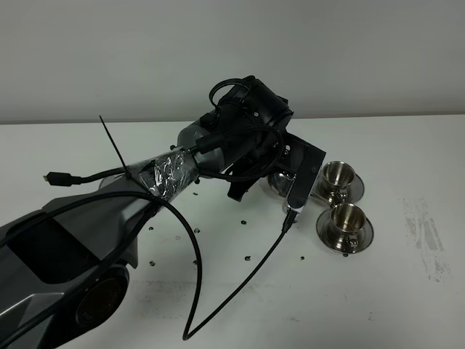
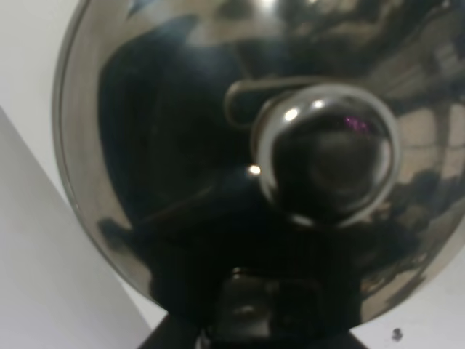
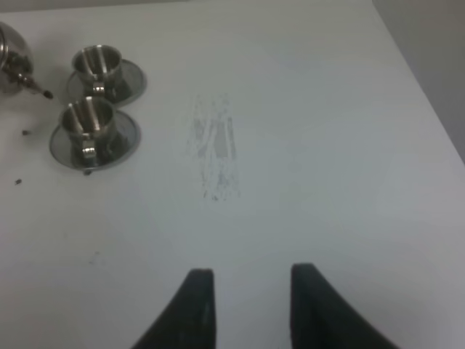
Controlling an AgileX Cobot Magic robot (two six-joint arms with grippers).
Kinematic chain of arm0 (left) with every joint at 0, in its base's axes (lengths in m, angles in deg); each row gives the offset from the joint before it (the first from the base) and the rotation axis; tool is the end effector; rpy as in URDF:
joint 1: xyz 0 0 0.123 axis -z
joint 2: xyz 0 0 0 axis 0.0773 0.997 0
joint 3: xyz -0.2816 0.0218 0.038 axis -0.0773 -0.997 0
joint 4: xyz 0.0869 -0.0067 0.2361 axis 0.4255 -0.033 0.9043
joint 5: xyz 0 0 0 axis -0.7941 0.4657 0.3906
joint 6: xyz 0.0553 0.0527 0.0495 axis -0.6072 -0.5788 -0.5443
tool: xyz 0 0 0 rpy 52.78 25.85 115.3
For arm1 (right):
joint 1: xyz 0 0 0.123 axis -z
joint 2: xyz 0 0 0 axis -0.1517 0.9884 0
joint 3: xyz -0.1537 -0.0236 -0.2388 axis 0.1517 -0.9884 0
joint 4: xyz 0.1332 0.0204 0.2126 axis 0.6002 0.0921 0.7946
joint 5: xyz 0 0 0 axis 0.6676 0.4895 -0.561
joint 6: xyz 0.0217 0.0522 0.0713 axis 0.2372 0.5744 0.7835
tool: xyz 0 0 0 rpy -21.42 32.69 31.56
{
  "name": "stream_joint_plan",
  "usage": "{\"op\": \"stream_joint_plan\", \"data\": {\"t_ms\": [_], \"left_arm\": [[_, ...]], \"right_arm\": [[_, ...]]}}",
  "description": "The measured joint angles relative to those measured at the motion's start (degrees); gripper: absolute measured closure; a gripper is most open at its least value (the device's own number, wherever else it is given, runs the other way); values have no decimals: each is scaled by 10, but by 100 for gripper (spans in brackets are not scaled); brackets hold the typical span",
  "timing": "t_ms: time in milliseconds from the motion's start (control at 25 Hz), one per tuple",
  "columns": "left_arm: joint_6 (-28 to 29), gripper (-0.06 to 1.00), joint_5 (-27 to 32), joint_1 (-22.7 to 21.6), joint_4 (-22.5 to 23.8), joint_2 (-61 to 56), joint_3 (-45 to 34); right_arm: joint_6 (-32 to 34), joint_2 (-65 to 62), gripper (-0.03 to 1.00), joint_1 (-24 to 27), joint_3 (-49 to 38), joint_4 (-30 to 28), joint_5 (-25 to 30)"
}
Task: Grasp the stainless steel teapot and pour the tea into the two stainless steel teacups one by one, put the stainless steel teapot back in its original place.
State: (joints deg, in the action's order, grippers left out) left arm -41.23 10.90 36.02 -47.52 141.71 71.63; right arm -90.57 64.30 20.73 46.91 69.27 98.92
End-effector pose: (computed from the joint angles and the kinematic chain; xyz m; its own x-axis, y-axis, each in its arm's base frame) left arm 0.4291 -0.3349 0.1923 0.4446 0.8819 0.1569 0.6987 -0.4510 0.5553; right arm -0.0099 0.0047 0.2786 -0.4791 0.0313 -0.8772 0.1516 0.9873 -0.0476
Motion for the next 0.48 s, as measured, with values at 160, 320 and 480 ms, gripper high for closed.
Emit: {"op": "stream_joint_plan", "data": {"t_ms": [160,320,480], "left_arm": [[1,75,-6,7,13,0,0],[2,75,-7,13,20,0,0],[17,75,-9,17,35,1,0]], "right_arm": [[0,0,72,0,0,0,0],[0,0,72,0,0,0,0],[0,0,72,0,0,0,0]]}}
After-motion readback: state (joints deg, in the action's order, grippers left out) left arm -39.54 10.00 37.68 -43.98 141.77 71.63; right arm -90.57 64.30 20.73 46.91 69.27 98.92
